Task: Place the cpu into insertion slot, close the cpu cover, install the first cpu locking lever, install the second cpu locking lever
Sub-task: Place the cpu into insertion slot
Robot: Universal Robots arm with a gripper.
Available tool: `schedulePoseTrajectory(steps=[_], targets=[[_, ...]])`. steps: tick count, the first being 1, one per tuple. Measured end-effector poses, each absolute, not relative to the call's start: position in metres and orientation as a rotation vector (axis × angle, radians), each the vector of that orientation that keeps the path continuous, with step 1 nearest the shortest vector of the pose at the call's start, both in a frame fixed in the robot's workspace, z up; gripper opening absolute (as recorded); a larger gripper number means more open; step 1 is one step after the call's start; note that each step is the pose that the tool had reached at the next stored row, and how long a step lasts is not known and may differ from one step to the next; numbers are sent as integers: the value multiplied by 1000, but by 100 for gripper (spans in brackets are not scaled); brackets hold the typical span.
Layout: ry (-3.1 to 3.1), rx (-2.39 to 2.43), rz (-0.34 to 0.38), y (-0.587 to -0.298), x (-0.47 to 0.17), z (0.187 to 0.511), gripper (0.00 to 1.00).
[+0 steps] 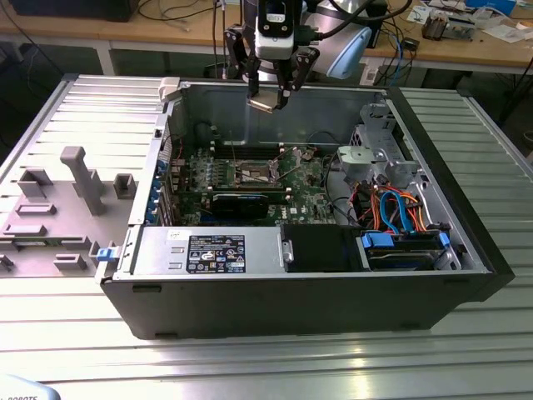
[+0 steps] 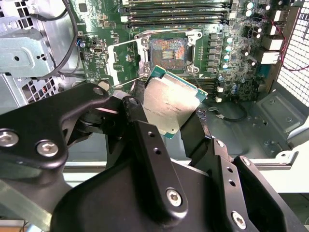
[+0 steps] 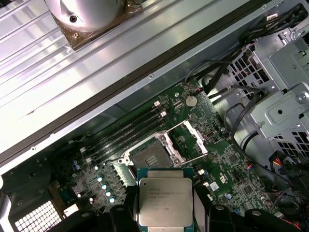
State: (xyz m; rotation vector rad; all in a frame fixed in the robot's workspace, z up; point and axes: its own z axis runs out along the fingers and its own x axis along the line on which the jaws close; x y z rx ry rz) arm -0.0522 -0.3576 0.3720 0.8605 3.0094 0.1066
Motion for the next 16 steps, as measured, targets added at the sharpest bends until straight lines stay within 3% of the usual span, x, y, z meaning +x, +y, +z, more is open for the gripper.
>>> schedulePoseTrajectory(steps=[16], targets=[[2954, 1022, 104, -358, -52, 371, 54]])
